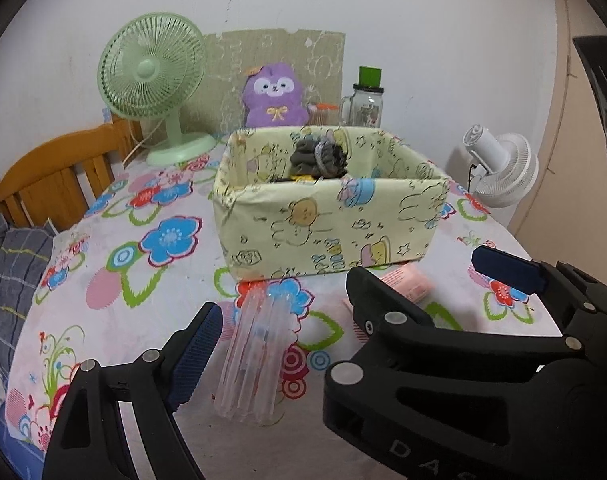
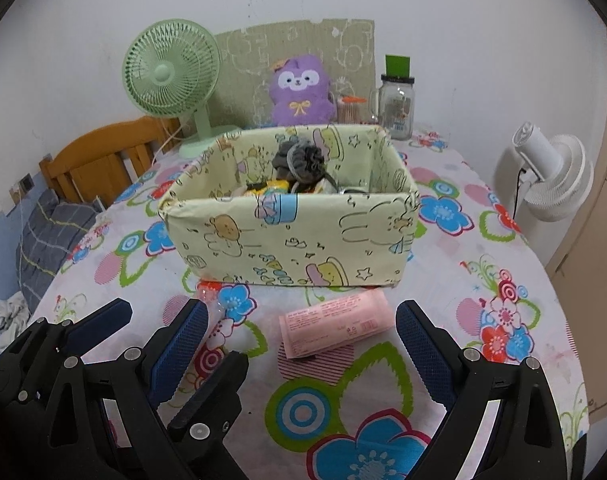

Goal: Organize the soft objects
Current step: 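Move the left gripper to the clear straw bundle while the right gripper approaches the pink packet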

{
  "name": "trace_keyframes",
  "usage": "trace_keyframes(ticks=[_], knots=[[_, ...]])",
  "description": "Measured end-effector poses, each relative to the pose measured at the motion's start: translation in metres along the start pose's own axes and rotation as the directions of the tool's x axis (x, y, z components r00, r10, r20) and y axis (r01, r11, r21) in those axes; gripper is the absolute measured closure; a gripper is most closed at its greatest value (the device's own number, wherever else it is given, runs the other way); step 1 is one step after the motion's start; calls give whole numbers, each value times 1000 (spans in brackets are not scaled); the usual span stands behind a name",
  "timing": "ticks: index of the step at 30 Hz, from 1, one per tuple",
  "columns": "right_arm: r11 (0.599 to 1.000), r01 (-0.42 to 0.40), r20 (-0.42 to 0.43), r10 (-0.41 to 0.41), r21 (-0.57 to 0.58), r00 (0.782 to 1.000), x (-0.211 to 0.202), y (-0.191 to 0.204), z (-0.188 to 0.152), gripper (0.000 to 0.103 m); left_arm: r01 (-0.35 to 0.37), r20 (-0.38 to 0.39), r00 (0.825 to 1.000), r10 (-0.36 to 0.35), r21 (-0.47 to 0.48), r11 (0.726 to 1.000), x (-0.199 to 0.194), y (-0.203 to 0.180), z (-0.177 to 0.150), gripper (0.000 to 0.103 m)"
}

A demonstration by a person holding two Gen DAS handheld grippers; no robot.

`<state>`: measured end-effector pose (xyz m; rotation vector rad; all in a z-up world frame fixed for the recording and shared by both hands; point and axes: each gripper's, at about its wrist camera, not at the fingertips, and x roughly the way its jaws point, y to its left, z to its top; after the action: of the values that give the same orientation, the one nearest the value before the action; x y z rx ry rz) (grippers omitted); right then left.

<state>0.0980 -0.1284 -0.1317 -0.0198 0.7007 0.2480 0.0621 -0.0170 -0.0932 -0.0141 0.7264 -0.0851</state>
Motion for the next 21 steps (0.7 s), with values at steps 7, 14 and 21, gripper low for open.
trace_keyframes(ticks=[7,14,21], knots=[[1000,2,-37,-2,-4,999,15,2,-3,6,-6,-40,999,6,-21,1000,13,8,-6,15],[1000,7,-73,-5,17,997,27,-2,-5,6,-15,-69,998,13,-25,1000,23,13,-7,15],[999,20,-113,-17,30,993,42,-5,-6,6,-11,-93,996,9,-19,1000,36,12,-9,15]])
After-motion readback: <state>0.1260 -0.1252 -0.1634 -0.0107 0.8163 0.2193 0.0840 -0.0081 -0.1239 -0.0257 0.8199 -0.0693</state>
